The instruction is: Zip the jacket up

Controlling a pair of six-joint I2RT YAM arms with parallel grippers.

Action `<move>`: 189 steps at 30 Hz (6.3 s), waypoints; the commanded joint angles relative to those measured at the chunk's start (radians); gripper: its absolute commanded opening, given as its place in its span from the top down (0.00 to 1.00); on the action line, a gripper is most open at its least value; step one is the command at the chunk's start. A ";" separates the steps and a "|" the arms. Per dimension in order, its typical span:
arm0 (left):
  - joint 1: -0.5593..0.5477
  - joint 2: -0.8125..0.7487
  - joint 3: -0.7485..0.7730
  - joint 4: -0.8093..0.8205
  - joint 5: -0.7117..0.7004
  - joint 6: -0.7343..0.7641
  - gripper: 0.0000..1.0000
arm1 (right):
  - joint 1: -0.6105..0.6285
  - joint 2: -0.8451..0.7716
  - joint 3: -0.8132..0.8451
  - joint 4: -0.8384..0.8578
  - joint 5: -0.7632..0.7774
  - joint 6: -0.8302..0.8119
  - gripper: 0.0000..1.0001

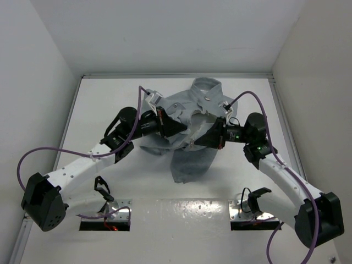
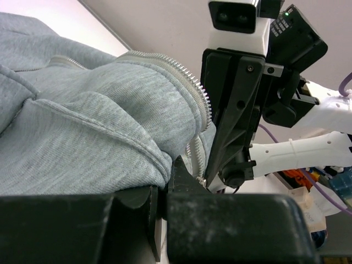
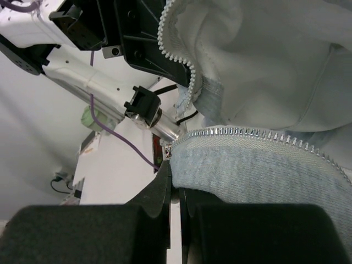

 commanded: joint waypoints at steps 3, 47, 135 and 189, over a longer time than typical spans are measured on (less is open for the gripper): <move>-0.007 -0.029 0.049 0.040 -0.002 0.026 1.00 | -0.036 -0.032 0.059 0.078 -0.006 0.078 1.00; -0.068 0.020 0.112 0.099 -0.044 -0.051 1.00 | -0.046 -0.047 0.065 0.120 -0.014 0.129 1.00; -0.272 -0.018 0.178 -0.245 -0.139 0.554 1.00 | -0.049 -0.072 0.104 -0.083 0.164 0.162 1.00; -0.200 -0.064 0.005 -0.039 0.231 0.282 1.00 | -0.027 -0.173 -0.002 -0.065 0.146 -0.003 1.00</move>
